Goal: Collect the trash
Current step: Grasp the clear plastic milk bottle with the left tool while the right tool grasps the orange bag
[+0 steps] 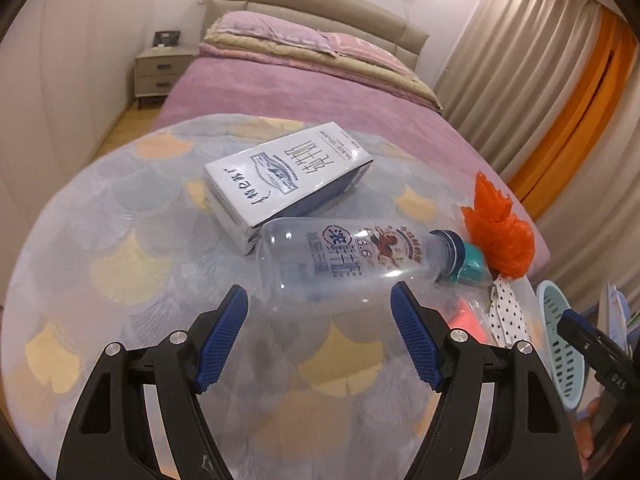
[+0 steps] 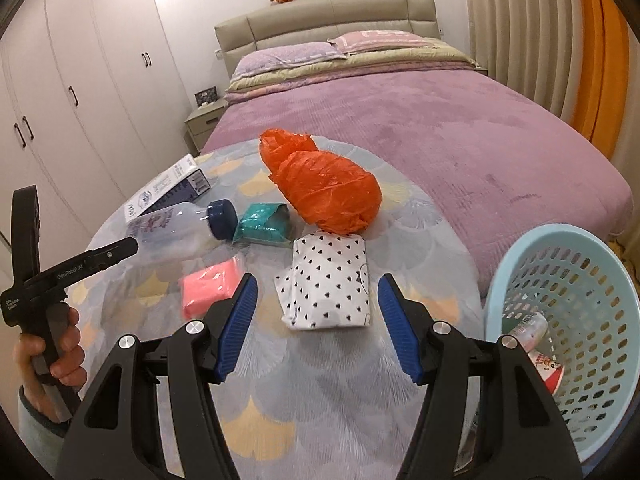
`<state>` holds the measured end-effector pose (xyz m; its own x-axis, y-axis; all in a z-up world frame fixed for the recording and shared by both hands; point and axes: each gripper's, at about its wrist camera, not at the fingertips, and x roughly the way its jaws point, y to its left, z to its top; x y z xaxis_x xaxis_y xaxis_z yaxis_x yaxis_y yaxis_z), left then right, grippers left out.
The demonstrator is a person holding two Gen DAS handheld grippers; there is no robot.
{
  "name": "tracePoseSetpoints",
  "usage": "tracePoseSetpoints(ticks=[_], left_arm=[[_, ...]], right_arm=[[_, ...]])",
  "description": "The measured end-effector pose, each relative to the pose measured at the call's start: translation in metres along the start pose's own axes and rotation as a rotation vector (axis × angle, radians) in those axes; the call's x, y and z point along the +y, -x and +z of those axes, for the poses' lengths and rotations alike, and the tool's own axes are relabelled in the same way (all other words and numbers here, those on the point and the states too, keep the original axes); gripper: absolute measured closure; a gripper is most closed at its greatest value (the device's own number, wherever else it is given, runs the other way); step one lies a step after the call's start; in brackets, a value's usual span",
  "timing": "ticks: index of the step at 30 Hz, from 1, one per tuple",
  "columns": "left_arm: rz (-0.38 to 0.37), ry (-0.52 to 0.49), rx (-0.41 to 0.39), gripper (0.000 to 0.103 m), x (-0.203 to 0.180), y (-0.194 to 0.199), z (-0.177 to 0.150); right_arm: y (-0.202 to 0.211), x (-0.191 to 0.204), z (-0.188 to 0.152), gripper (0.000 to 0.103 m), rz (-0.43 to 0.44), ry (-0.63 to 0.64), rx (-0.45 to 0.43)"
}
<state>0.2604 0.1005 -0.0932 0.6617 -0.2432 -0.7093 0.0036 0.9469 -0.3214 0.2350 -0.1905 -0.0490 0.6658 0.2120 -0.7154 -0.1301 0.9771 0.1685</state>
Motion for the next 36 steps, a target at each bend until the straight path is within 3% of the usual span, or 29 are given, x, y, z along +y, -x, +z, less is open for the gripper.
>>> tracePoseSetpoints(ticks=[3, 6, 10, 15, 18, 20, 22, 30, 33, 36], left_arm=[[-0.045, 0.003, 0.015, 0.035, -0.001, -0.003, -0.008], [-0.072, -0.021, 0.039, 0.050, -0.006, -0.002, -0.016], [-0.137, -0.021, 0.061, 0.051, -0.013, 0.008, -0.027], [-0.187, -0.147, 0.100, 0.050, -0.042, 0.025, -0.044], [-0.158, -0.235, 0.077, 0.043, -0.059, 0.038, -0.041], [-0.120, -0.272, 0.031, 0.024, -0.066, 0.044, -0.033], [-0.056, -0.302, -0.004, 0.018, -0.073, 0.041, -0.024], [0.015, -0.272, 0.097, 0.020, -0.074, -0.019, 0.002], [0.036, -0.262, 0.143, 0.036, -0.073, -0.036, 0.003], [0.023, -0.246, 0.166, 0.044, -0.071, -0.044, 0.003]], right_arm=[[-0.010, -0.001, 0.002, 0.044, -0.009, 0.000, 0.012], [-0.017, -0.004, 0.002, 0.044, -0.013, -0.009, 0.026], [-0.022, -0.006, 0.003, 0.044, -0.014, -0.013, 0.035], [-0.024, -0.009, 0.006, 0.044, -0.015, -0.015, 0.034], [-0.027, -0.011, 0.007, 0.044, -0.012, -0.022, 0.034], [-0.028, -0.014, 0.008, 0.044, -0.007, -0.028, 0.035], [-0.030, -0.017, 0.009, 0.044, -0.005, -0.033, 0.036], [-0.036, -0.023, 0.006, 0.044, -0.006, -0.031, 0.053], [-0.039, -0.024, 0.006, 0.044, -0.009, -0.031, 0.061], [-0.043, -0.024, 0.007, 0.044, -0.004, -0.030, 0.071]])
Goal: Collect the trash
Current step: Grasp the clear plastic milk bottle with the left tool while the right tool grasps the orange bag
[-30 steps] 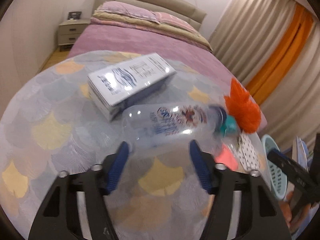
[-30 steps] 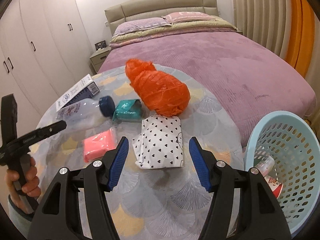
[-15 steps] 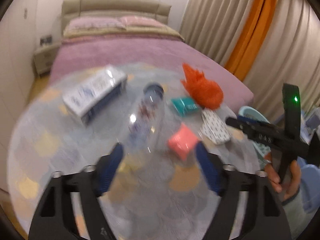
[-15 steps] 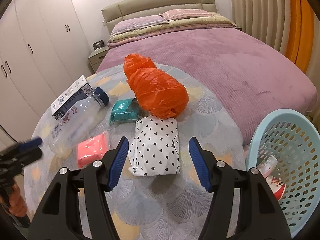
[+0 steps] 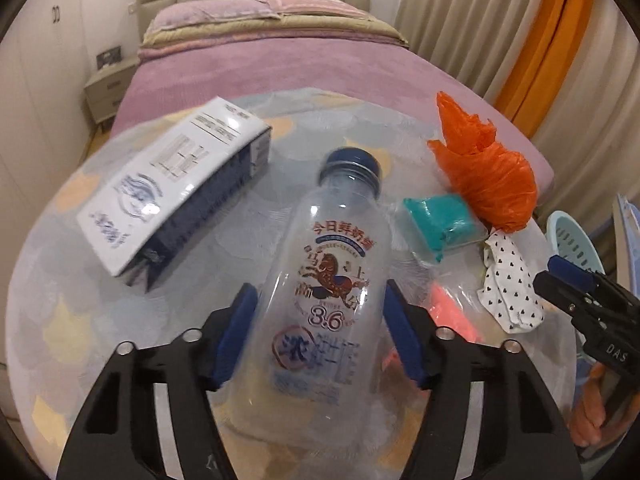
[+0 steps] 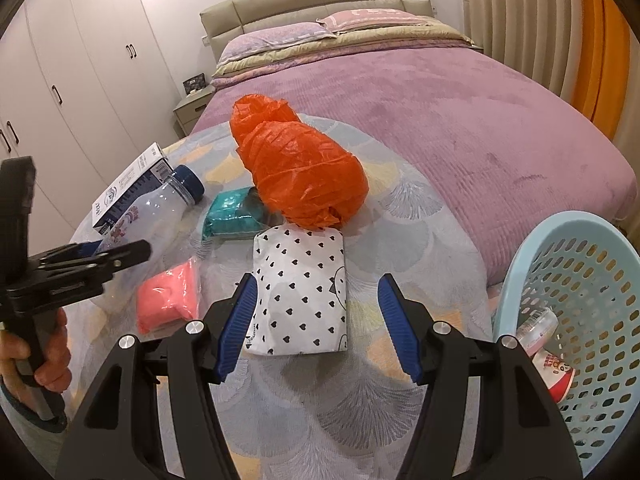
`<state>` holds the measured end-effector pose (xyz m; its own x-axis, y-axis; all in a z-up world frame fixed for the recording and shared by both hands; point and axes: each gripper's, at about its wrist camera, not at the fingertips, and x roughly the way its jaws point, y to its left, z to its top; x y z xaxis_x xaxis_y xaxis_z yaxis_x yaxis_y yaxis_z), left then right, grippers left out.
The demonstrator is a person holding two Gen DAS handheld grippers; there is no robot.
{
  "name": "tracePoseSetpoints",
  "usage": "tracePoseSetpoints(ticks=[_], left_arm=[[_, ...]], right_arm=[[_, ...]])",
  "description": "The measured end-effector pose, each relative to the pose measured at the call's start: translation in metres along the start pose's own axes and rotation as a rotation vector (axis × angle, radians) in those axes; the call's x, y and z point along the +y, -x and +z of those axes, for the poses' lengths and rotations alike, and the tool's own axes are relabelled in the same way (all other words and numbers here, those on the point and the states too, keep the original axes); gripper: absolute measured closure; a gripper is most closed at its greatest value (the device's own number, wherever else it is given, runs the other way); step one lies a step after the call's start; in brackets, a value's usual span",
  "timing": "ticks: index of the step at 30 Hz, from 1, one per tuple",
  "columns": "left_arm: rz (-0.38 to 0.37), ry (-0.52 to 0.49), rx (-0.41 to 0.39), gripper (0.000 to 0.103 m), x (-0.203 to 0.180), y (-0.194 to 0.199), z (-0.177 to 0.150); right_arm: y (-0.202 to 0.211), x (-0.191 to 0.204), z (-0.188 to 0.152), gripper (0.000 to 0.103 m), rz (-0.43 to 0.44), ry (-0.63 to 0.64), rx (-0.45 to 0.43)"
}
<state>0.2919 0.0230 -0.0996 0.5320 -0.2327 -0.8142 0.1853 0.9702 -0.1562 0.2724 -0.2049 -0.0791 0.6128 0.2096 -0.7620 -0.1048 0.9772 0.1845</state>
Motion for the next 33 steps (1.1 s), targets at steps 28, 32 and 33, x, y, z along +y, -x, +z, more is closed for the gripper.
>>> tracePoseSetpoints(ticks=[28, 32, 33], left_arm=[[-0.059, 0.026, -0.122, 0.049, -0.010, 0.032, -0.004], [-0.065, 0.011, -0.138, 0.049, -0.016, 0.042, -0.005], [-0.066, 0.007, -0.144, 0.049, -0.018, 0.045, -0.004]], right_arm=[[-0.043, 0.020, 0.073, 0.067, -0.018, 0.105, -0.008], [-0.029, 0.018, 0.069, 0.073, -0.012, 0.102, -0.051], [-0.024, 0.017, 0.067, 0.073, -0.010, 0.101, -0.065]])
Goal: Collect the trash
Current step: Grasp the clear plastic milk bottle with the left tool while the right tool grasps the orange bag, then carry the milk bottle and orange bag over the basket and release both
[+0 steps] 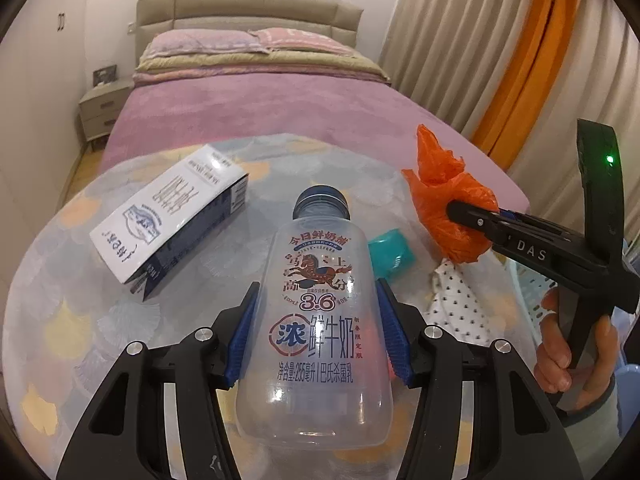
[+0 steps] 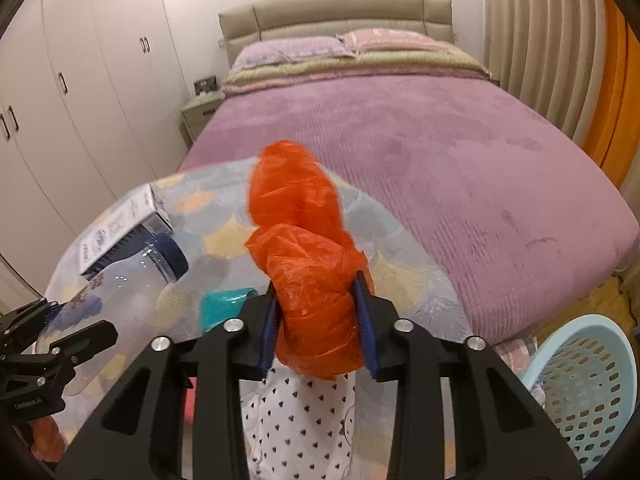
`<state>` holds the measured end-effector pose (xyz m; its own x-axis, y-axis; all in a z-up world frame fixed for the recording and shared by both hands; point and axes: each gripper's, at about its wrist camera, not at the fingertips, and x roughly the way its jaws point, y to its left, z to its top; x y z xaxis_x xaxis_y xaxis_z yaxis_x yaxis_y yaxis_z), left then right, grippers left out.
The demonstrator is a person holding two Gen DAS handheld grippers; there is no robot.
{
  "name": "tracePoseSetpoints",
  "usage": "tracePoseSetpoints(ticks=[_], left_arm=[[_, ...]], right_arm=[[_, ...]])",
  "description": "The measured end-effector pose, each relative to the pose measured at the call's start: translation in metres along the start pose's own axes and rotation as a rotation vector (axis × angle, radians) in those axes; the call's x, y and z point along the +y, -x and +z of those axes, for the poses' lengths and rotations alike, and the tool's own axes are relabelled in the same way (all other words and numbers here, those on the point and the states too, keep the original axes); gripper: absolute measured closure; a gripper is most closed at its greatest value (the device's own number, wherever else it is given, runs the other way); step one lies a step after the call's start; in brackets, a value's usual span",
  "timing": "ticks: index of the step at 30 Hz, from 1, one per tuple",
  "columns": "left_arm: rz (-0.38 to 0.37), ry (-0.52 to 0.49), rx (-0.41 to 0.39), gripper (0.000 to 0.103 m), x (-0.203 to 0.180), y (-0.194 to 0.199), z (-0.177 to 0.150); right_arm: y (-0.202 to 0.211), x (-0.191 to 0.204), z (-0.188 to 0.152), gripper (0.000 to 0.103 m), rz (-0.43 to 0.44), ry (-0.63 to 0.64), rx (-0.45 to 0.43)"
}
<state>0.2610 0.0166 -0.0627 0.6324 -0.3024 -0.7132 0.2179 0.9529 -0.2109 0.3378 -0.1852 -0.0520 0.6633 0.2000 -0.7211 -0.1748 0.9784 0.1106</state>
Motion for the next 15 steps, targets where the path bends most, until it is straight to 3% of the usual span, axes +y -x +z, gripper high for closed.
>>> tracePoseSetpoints(ticks=[9, 15], left_arm=[[-0.047, -0.060, -0.066, 0.049, -0.038, 0.028, 0.004], [-0.107, -0.123, -0.089, 0.049, -0.081, 0.036, 0.003]], right_arm=[[0.062, -0.008, -0.015, 0.074, -0.044, 0.002, -0.121], [0.109, -0.036, -0.035, 0.074, -0.059, -0.058, -0.170]])
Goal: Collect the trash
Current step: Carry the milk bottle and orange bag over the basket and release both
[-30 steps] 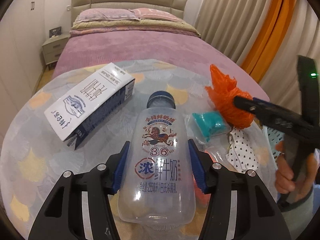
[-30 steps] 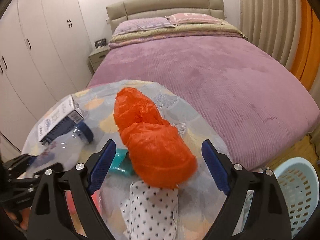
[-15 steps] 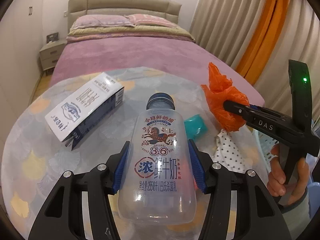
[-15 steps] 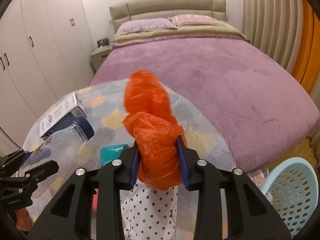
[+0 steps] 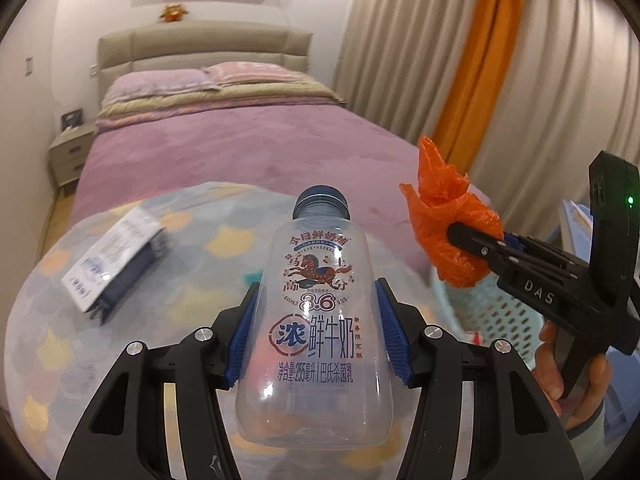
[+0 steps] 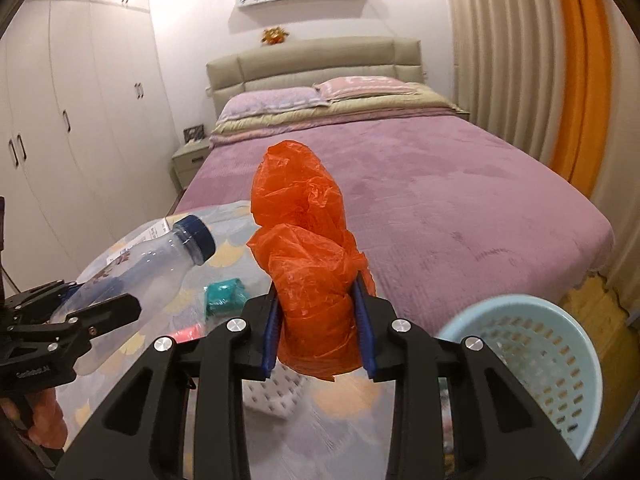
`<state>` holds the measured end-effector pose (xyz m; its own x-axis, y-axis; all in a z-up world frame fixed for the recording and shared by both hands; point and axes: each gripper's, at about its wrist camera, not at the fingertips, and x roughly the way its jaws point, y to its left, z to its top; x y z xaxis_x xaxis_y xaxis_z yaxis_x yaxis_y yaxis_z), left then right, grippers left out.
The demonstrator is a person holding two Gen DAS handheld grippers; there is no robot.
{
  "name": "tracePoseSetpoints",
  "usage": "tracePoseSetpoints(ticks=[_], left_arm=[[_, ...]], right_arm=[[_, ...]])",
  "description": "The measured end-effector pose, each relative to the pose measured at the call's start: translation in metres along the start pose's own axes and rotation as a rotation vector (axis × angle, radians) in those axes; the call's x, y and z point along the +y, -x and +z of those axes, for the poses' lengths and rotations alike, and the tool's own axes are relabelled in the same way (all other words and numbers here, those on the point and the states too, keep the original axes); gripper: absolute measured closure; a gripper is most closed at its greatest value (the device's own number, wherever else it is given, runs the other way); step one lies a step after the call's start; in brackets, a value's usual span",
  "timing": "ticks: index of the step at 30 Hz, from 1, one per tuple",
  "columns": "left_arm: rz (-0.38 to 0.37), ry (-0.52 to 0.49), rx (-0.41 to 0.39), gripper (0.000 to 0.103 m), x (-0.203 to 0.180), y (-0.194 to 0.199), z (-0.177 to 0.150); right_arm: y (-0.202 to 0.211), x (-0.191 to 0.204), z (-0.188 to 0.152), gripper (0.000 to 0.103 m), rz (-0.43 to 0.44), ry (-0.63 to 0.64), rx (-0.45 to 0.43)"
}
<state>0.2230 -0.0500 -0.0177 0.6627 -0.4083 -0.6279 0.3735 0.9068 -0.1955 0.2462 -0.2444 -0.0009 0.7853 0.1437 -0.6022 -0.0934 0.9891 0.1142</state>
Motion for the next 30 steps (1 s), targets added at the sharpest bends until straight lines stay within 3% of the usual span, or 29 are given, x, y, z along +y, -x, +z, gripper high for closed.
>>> tracePoseSetpoints(ticks=[7, 14, 20, 28, 30], left_arm=[[-0.103, -0.059, 0.009, 0.049, -0.060, -0.019, 0.001], [-0.209, -0.106, 0.060, 0.049, -0.123, -0.055, -0.005], [-0.240, -0.135, 0.138, 0.049, -0.166, -0.092, -0.016], [-0.247, -0.151, 0.199, 0.049, -0.189, -0.125, -0.026], [-0.246, -0.151, 0.205, 0.049, -0.192, -0.128, -0.027]], right_arm=[[0.045, -0.043, -0.015, 0.074, -0.108, -0.058, -0.028], [0.060, -0.104, -0.034, 0.074, -0.198, -0.190, 0.044], [0.054, -0.162, -0.057, 0.074, -0.234, -0.352, 0.148], [0.053, -0.199, -0.083, 0.072, -0.247, -0.424, 0.187], [0.052, -0.203, -0.087, 0.063, -0.253, -0.436, 0.186]])
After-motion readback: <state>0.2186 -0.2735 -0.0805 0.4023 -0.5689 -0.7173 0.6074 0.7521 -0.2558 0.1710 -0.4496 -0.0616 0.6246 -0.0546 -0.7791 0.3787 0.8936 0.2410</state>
